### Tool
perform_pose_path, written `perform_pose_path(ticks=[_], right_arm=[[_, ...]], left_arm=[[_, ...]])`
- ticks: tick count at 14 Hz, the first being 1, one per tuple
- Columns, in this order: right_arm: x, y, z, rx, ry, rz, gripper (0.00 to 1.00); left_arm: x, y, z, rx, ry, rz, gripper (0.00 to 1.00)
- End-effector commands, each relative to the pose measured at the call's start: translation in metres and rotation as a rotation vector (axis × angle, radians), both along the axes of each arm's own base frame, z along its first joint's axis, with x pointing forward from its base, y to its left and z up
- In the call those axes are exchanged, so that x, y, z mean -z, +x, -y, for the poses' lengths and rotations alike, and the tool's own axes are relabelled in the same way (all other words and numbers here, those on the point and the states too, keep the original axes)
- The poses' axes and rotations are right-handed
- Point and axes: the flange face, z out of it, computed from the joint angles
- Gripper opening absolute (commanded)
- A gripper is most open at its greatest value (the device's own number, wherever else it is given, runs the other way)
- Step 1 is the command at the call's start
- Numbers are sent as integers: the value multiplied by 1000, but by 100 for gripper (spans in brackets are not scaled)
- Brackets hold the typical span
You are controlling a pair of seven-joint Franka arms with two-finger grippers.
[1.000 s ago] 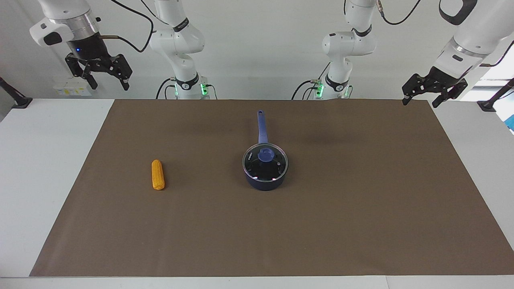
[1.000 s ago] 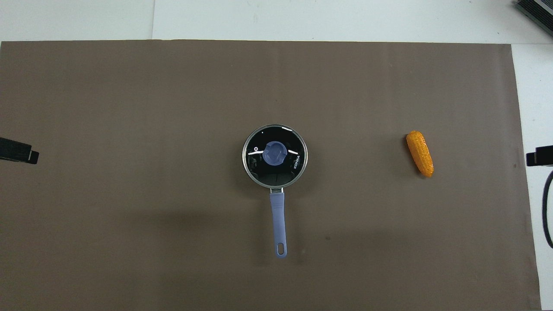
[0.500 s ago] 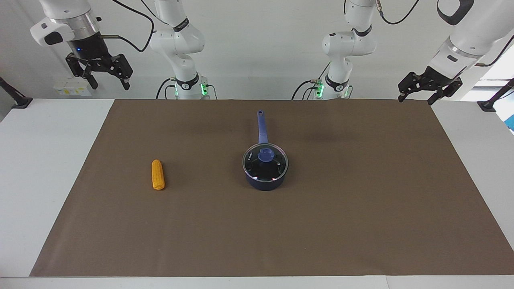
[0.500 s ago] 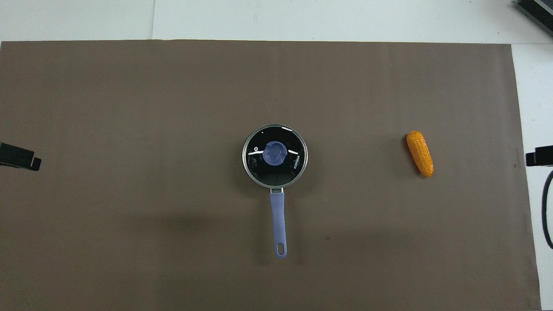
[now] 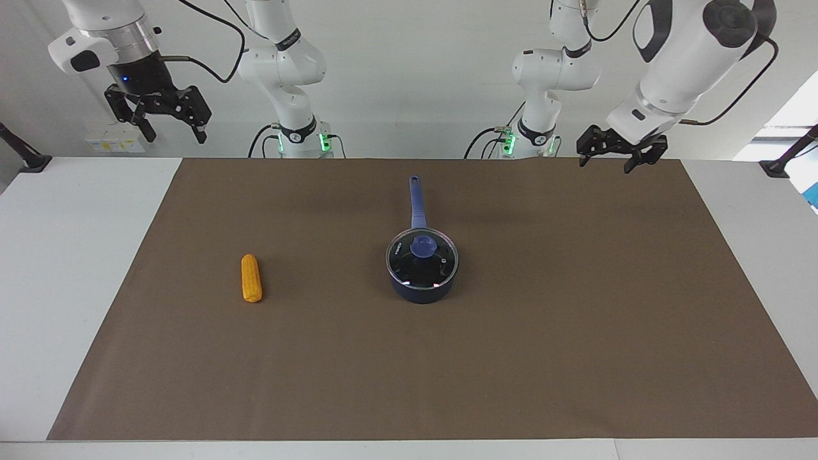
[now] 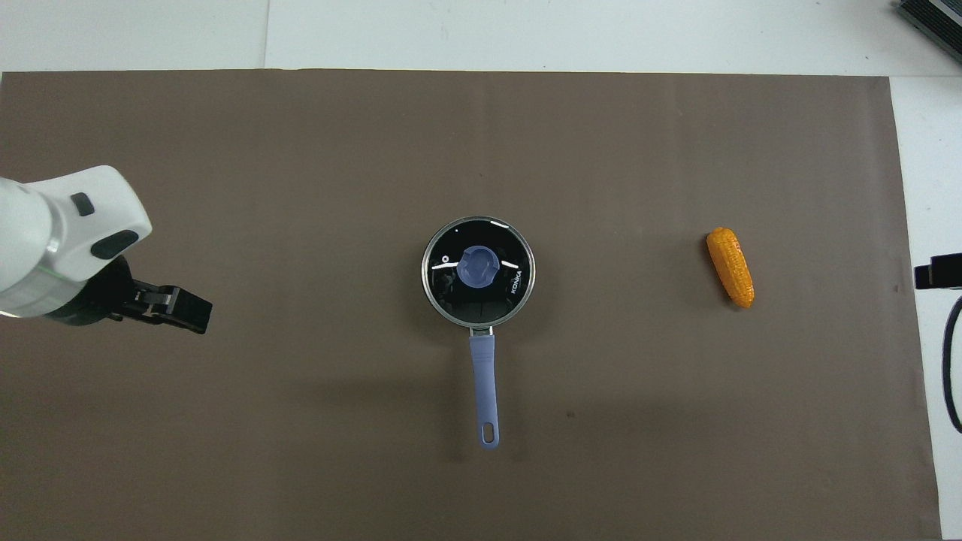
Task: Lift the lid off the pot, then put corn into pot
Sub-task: 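Reach the left gripper to the lid knob while the right gripper reaches the corn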
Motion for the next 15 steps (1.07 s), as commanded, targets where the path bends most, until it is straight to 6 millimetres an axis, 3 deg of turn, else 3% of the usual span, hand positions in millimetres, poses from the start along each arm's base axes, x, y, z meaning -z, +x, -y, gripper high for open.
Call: perform_pose_path(ticks=[1, 5, 7, 10, 12, 15], right_arm=[[-3, -4, 3, -19, -4, -9, 100], [-4, -6, 6, -24, -13, -12, 100], [16, -7, 3, -19, -9, -40, 100], [80, 18, -8, -44, -1, -41, 100], [121, 38, -20, -67, -3, -17, 100], [175, 74, -28, -117, -11, -21, 100]], left_arm=[[14, -13, 40, -38, 6, 43, 100], [37, -5, 97, -87, -24, 92, 100], [57, 1, 142, -131, -40, 121, 100], [76, 10, 190, -144, -28, 143, 100], [95, 22, 242, -179, -12, 147, 100], [123, 38, 287, -229, -14, 165, 100]])
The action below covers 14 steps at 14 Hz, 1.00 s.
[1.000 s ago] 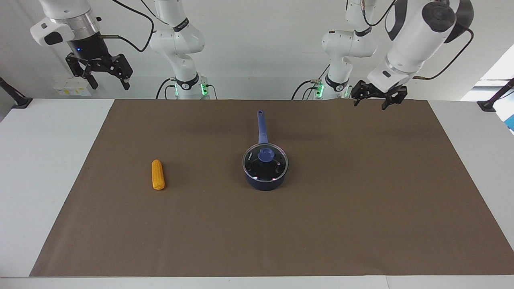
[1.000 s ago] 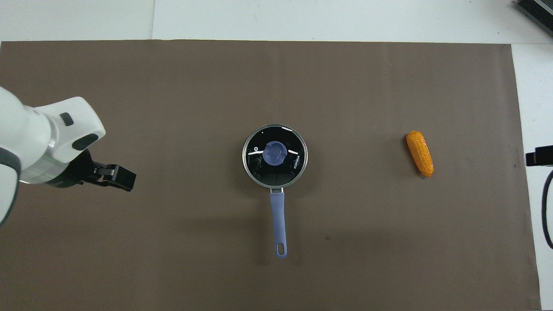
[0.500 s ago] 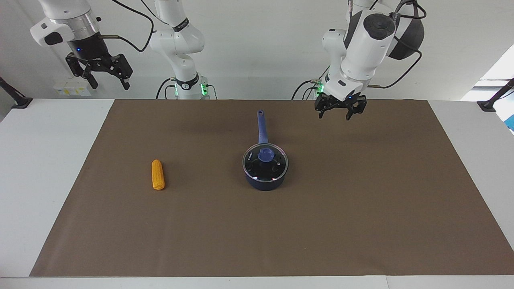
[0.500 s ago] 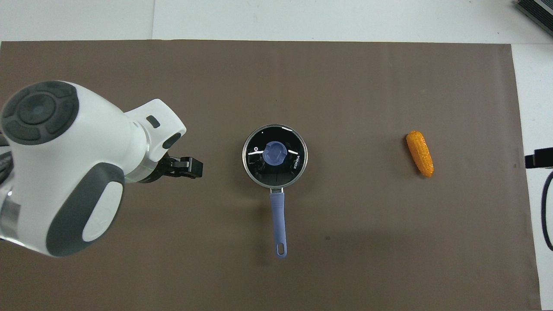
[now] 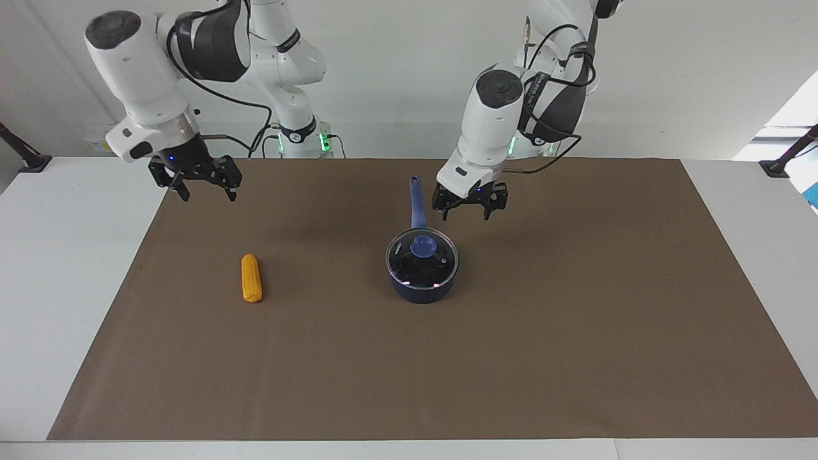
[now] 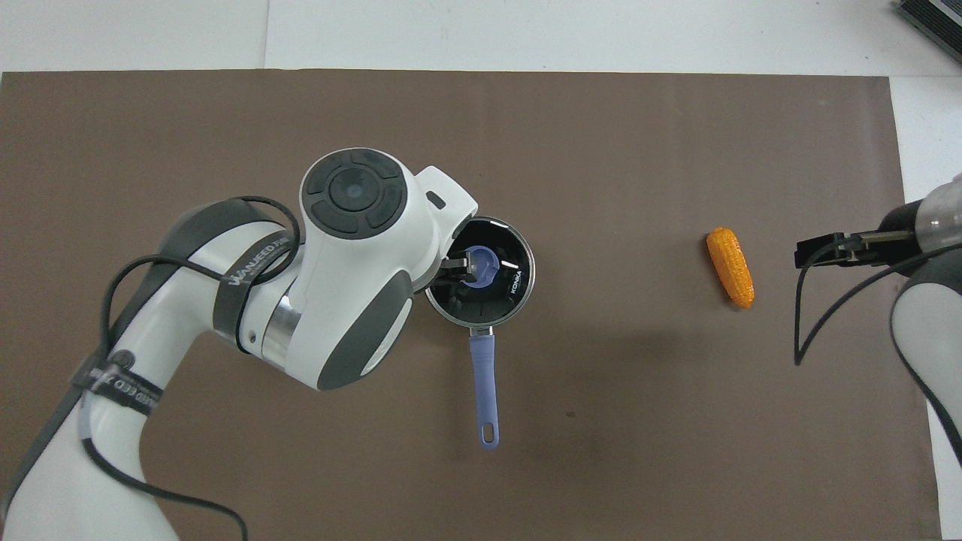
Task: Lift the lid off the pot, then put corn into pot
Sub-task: 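Reach the left gripper to the lid knob while the right gripper reaches the corn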
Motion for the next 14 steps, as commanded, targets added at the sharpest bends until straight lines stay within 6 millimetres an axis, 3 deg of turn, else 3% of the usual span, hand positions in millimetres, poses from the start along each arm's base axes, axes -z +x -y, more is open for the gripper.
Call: perform_pose_path(ticks=[1, 3, 5, 9, 13, 14], right_arm=[[47, 26, 2, -110, -2, -5, 100], [78, 45, 0, -193, -15, 27, 100], [111, 58, 0, -249, -26, 30, 100], [165, 70, -5, -372, -35, 8, 100], [198, 66, -16, -421, -30, -25, 100], [200, 63, -15, -434, -28, -33, 100]], left_arm=[[22, 18, 39, -36, 1, 35, 100], [40, 20, 50, -29, 7, 45, 100], [66, 10, 86, -42, 32, 54, 100], [67, 10, 85, -52, 51, 52, 100], [64, 9, 85, -107, 56, 49, 100], [64, 8, 84, -124, 57, 47, 88]])
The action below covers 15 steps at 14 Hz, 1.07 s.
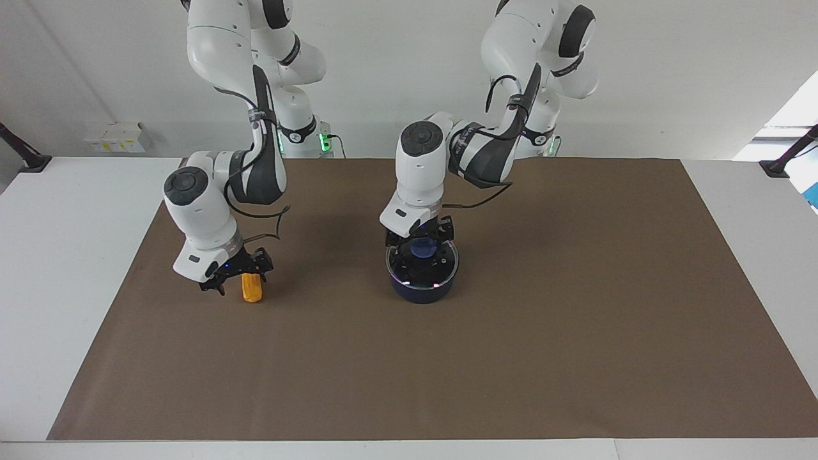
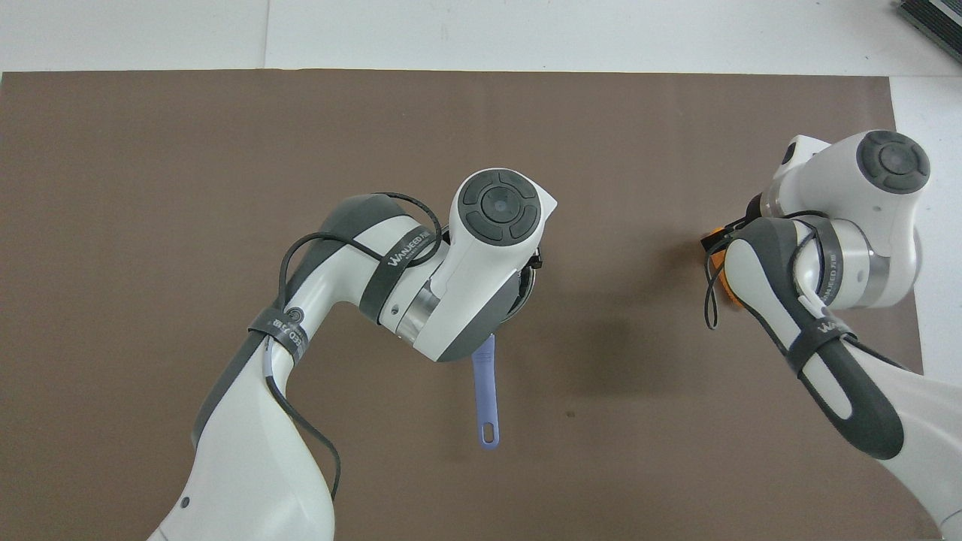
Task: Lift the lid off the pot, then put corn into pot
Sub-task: 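Grasp the lid knob with the left gripper while the right gripper grasps the corn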
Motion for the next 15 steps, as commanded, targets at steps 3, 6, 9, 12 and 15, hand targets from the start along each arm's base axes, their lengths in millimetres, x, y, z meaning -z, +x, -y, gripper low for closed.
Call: perform_pose_path(ticks=[3, 6, 9, 12, 15], right_arm=[[23, -21, 3, -50, 14, -43, 100], [31, -26, 4, -67, 14, -61, 100], [35, -26, 9, -62, 13, -46, 52], [34, -22, 8, -49, 12, -39, 0], [29, -18, 5, -16, 10, -28, 0]], left_arm=[[-7, 0, 1, -48, 23, 13, 0], [-34, 3, -9, -58, -5, 37, 0], [-68, -1, -22, -76, -12, 38, 0], [-83, 14, -67, -145, 6, 18, 0], [-78, 25, -120, -208, 19, -5, 0]])
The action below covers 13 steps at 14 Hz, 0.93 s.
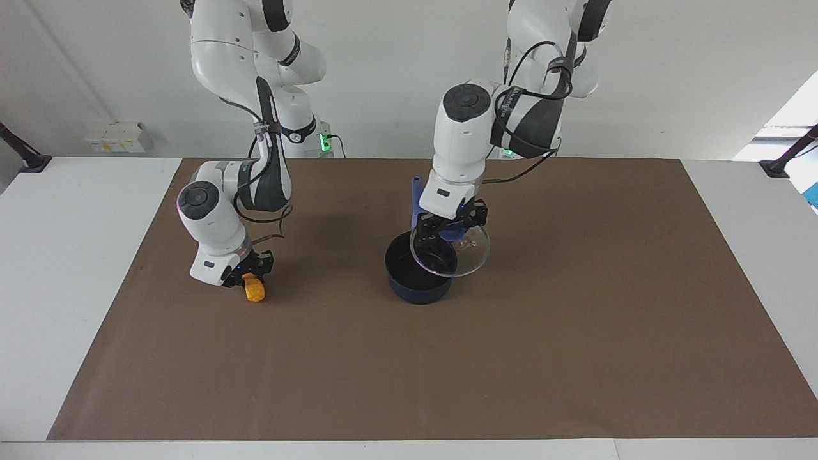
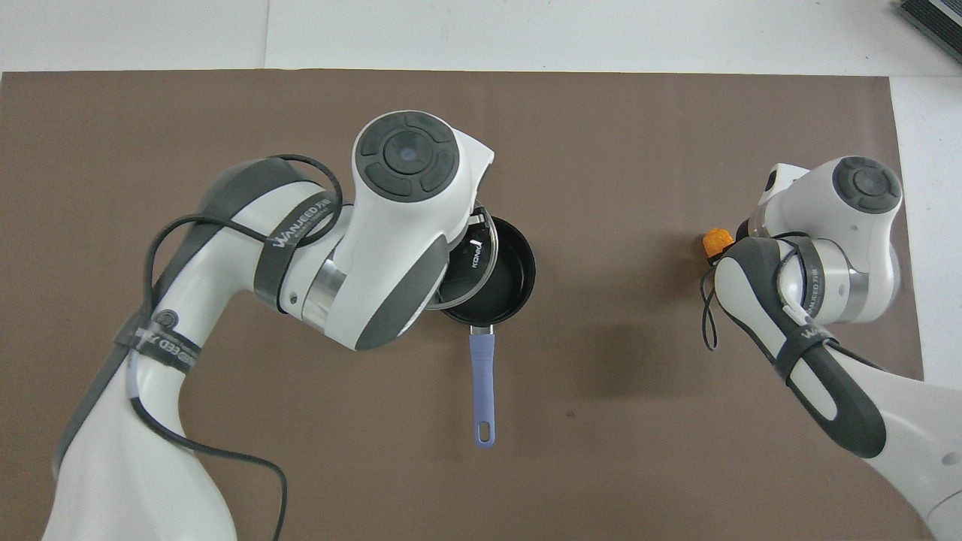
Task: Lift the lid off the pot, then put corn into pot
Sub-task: 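Lift the lid with the left gripper while the right gripper lifts the corn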
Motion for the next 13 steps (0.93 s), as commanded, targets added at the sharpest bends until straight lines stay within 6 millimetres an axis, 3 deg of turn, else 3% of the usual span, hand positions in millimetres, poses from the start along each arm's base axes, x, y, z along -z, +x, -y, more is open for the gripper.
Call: perform_pose_path(ticks=[1, 6, 8, 10, 12, 13], right_arm=[[-13, 6, -3, 37, 9, 33, 0], [-111, 9, -48, 173, 5, -4, 0], [-146, 10, -65, 223, 1, -11, 0], [-179, 11, -94, 271, -15, -23, 0], [-182, 10, -132, 299, -22, -24, 0], [-182, 11, -138, 327, -21, -12, 0]], left_arm=[[5, 4, -50, -55, 14, -28, 0], [30, 35, -149, -87, 16, -47, 0], [53, 31, -213, -16, 0, -29, 0], [74, 23, -265, 53, -7, -7, 0], [87, 25, -303, 93, -5, -14, 0], [93, 28, -327, 110, -3, -15, 0]])
